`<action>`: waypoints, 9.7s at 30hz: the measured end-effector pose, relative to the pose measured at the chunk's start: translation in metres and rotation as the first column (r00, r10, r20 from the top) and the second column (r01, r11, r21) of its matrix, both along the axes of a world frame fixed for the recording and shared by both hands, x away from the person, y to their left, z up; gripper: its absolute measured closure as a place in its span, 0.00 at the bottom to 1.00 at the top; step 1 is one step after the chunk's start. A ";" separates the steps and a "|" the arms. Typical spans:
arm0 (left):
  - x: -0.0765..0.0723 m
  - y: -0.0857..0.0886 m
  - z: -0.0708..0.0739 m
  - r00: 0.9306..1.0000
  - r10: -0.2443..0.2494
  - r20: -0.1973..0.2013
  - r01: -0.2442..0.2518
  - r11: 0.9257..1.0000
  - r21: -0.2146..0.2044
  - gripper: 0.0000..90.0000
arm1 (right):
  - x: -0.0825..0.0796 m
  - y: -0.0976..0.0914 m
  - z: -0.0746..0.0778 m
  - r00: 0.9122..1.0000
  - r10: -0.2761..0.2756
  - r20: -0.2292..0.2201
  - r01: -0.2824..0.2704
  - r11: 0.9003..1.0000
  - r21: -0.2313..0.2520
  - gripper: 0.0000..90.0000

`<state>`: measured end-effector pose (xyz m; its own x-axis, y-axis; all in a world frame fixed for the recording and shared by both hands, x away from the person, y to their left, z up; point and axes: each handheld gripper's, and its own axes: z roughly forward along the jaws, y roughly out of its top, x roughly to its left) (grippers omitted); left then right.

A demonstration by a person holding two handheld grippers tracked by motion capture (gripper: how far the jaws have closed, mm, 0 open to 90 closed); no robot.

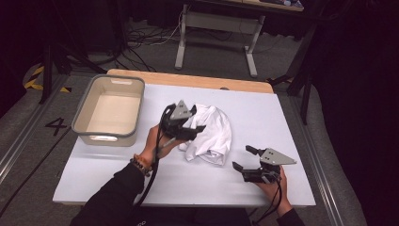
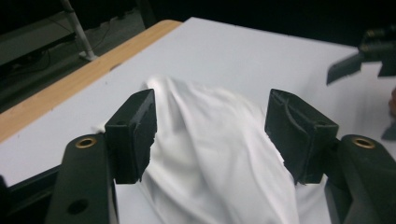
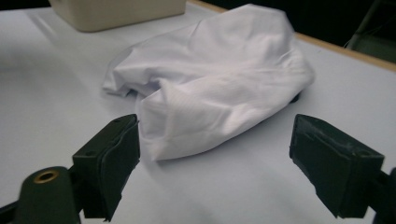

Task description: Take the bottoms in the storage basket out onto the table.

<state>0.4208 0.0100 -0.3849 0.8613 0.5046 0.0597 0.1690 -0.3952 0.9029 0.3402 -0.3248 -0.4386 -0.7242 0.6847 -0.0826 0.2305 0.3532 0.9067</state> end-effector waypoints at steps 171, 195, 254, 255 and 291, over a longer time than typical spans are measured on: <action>0.038 0.011 -0.069 0.951 0.187 -0.247 -0.112 0.951 0.288 0.56 | 0.037 -0.010 0.045 0.981 -0.180 0.076 0.185 0.981 -0.064 0.98; -0.096 0.075 -0.047 0.994 0.010 -0.109 0.009 0.984 0.177 1.00 | -0.031 -0.022 0.015 0.994 -0.104 -0.017 0.101 0.987 -0.122 0.98; 0.034 0.023 -0.074 0.938 0.261 -0.226 -0.195 0.941 0.278 0.33 | 0.039 -0.016 -0.009 0.958 -0.203 -0.202 0.164 0.967 -0.193 0.77; 0.034 0.023 -0.074 0.938 0.261 -0.226 -0.195 0.941 0.278 0.32 | 0.039 -0.016 -0.009 0.958 -0.203 -0.202 0.164 0.967 -0.193 0.77; 0.124 -0.012 -0.022 0.934 0.357 -0.024 -0.347 0.921 0.179 0.97 | 0.156 -0.035 0.047 0.937 -0.350 0.001 0.341 0.913 -0.224 0.86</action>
<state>0.5443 -0.0017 -0.4065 0.6343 0.7624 0.1281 0.3729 -0.4468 0.8132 0.4961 -0.3595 -0.3920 -0.4511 0.8611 -0.2346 0.4064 0.4322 0.8050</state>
